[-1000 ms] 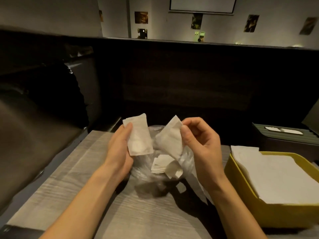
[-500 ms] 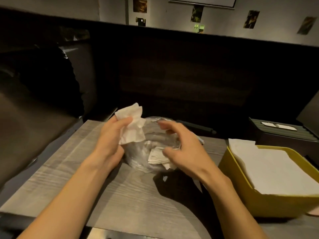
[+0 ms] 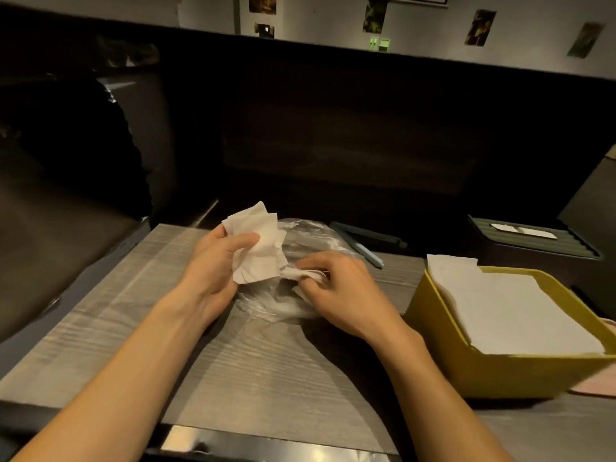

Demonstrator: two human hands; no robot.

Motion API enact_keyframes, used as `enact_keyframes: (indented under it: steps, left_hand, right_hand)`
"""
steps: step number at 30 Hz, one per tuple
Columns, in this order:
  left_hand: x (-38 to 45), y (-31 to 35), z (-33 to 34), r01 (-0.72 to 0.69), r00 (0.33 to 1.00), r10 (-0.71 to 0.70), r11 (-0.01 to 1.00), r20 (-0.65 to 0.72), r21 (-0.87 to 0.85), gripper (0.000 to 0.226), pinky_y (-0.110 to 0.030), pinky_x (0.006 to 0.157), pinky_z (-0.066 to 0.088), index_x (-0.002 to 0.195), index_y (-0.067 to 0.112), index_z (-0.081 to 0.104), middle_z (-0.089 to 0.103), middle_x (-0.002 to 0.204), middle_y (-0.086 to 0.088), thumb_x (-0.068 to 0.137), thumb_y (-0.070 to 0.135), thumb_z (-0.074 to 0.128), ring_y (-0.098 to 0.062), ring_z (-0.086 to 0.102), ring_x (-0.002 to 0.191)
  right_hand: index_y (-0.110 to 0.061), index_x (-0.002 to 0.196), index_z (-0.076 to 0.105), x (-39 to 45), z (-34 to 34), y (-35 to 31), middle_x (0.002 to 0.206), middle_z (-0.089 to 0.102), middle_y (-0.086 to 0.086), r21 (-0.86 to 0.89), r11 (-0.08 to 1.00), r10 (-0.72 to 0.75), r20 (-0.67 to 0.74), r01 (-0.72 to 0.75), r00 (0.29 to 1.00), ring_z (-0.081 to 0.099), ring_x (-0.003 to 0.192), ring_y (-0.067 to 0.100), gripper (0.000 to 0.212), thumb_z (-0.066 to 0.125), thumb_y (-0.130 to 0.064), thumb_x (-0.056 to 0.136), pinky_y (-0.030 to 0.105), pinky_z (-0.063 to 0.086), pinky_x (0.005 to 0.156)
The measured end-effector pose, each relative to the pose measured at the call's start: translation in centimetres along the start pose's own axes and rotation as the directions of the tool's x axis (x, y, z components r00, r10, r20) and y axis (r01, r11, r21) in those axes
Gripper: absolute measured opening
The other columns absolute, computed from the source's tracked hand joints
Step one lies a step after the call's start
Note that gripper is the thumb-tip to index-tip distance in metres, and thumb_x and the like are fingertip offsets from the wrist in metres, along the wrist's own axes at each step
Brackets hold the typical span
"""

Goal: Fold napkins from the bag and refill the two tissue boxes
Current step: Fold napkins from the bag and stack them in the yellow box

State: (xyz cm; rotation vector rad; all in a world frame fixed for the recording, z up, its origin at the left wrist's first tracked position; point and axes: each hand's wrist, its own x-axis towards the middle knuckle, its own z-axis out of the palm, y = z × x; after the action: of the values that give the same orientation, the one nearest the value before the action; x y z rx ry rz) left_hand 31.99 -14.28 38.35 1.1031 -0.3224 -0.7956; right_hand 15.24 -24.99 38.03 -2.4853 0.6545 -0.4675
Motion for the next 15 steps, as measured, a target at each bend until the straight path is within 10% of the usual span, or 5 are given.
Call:
enact_keyframes:
  steps: [4,10,15]
  left_hand:
    - [0.1,0.0,0.2,0.063,0.998,-0.061,0.992,0.014,-0.112,0.029,-0.034,0.072,0.063,0.121,0.014,0.066,0.078,0.111,-0.01,0.097,-0.001,0.059,-0.021,0.077,0.098]
    - [0.2,0.0,0.3,-0.083,0.995,0.078,0.993,-0.063,-0.084,0.03,-0.031,0.069,0.062,0.121,0.015,0.065,0.076,0.114,-0.007,0.098,-0.002,0.057,-0.02,0.076,0.099]
    - [-1.2,-0.6,1.9,-0.146,0.989,0.142,0.98,0.04,0.133,0.029,-0.044,0.084,0.06,0.121,0.019,0.066,0.076,0.114,-0.009,0.1,0.001,0.057,-0.025,0.075,0.102]
  right_hand:
    - [-0.035,0.126,0.071,0.1,0.0,0.6,0.127,0.046,-0.02,0.037,0.999,0.032,-0.15,-0.027,0.988,0.037,0.119,-0.007,0.028,0.056,-0.027,0.104,0.011,0.031,0.092]
    - [-0.025,0.121,0.066,0.1,-0.9,0.3,0.11,0.066,-0.012,0.294,0.955,0.122,-0.499,0.035,0.858,0.062,0.102,-0.003,0.021,0.055,-0.017,0.106,0.014,0.054,0.08]
    - [-0.034,0.125,0.06,0.1,-1.5,-0.5,0.116,0.07,-0.009,0.8,0.591,0.31,-0.345,0.105,0.886,0.07,0.105,0.004,0.021,0.051,-0.024,0.109,0.023,0.06,0.081]
